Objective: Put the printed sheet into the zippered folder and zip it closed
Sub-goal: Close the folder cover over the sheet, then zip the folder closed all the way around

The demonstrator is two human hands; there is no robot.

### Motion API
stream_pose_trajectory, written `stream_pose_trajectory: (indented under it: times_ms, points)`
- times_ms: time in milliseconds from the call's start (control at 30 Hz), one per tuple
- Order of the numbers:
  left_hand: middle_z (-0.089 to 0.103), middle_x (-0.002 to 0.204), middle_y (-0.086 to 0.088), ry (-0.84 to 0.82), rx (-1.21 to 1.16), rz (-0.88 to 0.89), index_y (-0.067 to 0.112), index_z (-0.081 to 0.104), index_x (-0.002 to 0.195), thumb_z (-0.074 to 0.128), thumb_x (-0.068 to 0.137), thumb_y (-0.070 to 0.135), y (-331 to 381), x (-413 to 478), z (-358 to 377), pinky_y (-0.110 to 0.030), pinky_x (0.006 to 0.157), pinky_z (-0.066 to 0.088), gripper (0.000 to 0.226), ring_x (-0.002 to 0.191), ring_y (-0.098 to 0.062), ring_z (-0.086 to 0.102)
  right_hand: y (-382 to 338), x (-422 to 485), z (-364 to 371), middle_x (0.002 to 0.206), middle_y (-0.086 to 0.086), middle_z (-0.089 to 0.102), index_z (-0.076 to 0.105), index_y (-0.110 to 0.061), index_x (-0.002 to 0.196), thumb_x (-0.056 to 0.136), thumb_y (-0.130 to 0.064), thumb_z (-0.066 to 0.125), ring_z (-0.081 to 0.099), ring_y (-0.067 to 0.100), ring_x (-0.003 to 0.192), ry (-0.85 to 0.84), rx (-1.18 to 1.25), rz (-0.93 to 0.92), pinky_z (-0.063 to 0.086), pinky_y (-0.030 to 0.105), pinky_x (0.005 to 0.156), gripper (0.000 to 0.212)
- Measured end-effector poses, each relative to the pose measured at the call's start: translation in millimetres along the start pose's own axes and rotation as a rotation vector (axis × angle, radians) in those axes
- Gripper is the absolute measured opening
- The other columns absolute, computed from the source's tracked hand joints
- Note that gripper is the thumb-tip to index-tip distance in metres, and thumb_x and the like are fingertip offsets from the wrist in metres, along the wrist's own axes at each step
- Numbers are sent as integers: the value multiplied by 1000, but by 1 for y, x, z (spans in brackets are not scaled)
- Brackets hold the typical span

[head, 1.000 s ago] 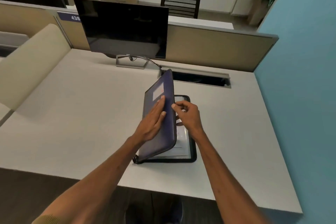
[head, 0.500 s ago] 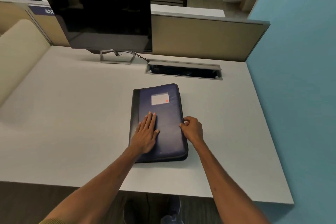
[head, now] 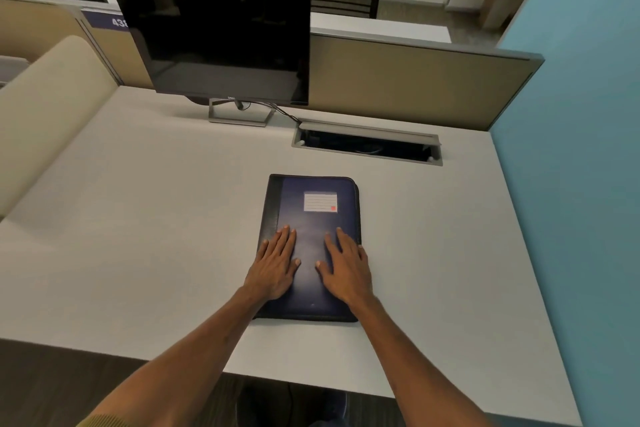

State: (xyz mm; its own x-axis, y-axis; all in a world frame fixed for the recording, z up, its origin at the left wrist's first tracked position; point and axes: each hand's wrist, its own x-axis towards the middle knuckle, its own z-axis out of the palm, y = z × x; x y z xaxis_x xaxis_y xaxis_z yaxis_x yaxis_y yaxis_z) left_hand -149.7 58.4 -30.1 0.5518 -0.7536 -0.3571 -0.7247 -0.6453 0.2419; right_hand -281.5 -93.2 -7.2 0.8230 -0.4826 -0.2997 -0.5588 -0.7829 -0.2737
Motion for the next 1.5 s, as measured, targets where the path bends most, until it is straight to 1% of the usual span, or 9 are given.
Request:
stream_pose_trajectory:
  times_ms: [100,233,367,467,600,800,967,1133,1500]
  points:
    - [-19,177,-2,-11,-15,21,17,-13,169,22,116,42,-7,1,-8,-43,136,-1,68,165,-19,-15,-10,1,9,179,5,-7,-1,-27,170,109,-61,32,-2,26,167,-74,-45,-1,9,54,135,77]
    - [-14,178,-2,29,-81,-7,19,-6,171,29,116,34,-31,-11,-15,-42,136,3,66,167,-22,-8,-16,5,6,178,6,-8,-3,-27,170,110,-58,32,-2,26,167,-58,-50,16,9,56,135,76]
    - [2,179,1,28,-175,-41,22,10,171,37,115,27,-63,-32,-24,-43,127,37,63,162,-25,26,-27,10,2,179,8,-3,3,-24,170,111,-54,36,1,28,167,-16,-87,30,8,56,135,74]
    - [38,168,-1,94,-219,-85,23,35,162,39,112,16,-80,-50,-26,-45,106,55,51,135,-28,61,-47,2,11,174,7,23,25,-23,166,111,-40,45,23,27,162,127,-82,68,21,51,133,62]
    - [70,130,4,92,-210,-42,23,64,132,46,98,1,-95,-75,-20,-39,100,56,45,122,-19,64,-81,-22,38,131,0,64,63,-22,133,107,-33,49,58,18,119,341,33,7,50,33,99,32]
    - [63,128,9,61,-152,99,27,72,120,52,93,8,-113,-103,-3,-30,92,55,38,119,-12,56,-123,-62,85,86,-4,73,76,-19,94,104,-43,54,65,11,74,302,197,-61,61,32,71,34]
    - [59,132,11,71,-127,198,30,71,122,62,97,36,-117,-111,6,-30,96,56,27,118,-11,55,-145,-87,117,110,-10,73,71,-26,117,102,-60,51,70,8,95,164,187,-59,60,24,86,42]
    - [66,118,9,103,-118,218,27,71,121,58,103,33,-121,-117,12,-32,87,55,22,109,-12,56,-162,-88,116,115,-13,71,65,-29,118,100,-66,54,69,7,102,149,195,55,60,28,90,42]
    - [69,114,4,107,-116,214,21,67,119,52,107,35,-119,-125,17,-34,85,57,24,105,-15,60,-172,-95,118,108,-10,76,69,-25,115,106,-42,56,71,9,92,208,247,134,61,26,86,23]
